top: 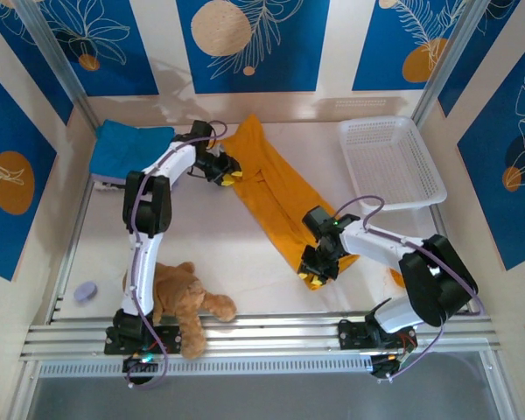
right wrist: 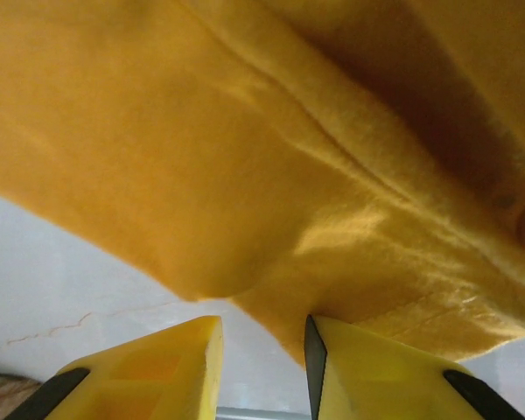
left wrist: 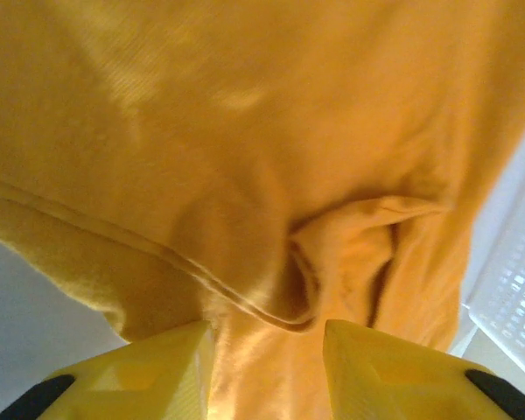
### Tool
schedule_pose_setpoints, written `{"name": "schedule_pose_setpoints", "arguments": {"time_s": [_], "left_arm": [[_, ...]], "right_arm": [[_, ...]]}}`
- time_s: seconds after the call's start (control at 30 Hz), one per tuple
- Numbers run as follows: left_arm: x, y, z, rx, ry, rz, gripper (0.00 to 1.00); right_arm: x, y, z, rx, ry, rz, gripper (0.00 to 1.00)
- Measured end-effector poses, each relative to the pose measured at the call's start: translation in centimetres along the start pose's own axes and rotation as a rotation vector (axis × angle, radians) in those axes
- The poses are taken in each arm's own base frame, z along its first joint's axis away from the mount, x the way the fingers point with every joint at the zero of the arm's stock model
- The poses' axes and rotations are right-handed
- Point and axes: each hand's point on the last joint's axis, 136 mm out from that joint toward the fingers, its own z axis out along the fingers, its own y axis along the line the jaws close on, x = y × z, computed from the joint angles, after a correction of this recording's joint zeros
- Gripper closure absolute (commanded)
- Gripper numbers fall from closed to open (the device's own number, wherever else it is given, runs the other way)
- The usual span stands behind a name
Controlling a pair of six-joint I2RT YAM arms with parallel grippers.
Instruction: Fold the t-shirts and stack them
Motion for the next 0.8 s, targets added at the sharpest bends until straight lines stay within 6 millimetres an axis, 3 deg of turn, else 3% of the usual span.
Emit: {"name": "schedule_pose_setpoints", "arguments": {"time_s": [0.23, 0.37, 0.53, 0.63, 0.8], "left_arm": [[-1.0, -0.7, 0.6, 0.035, -0.03, -0.027, 0.64], [-3.1, -1.7, 1.4, 0.06, -0.048, -0.015, 0.64], [-3.7, -2.4, 1.5, 0.074, -0.041, -0.009, 0.64], [-3.5, -2.3, 1.5, 0.065, -0.031, -0.012, 0.63], [-3.2, -2.2, 0.8, 0.058, -0.029, -0.004, 0.62]], "right_arm": [[0.8, -1.2, 0.6, 0.047, 0.049, 0.011, 0.67], [2.0, -2.1, 0.7, 0.091, 0.08, 0.005, 0.67], [3.3, -2.0, -0.2, 0.091, 0.083, -0.039, 0.67], [3.2, -0.4, -1.8, 0.05, 0.058, -0.074, 0.66], [1.0, 4.0, -4.2, -0.035, -0.012, -0.135, 0.67]]}}
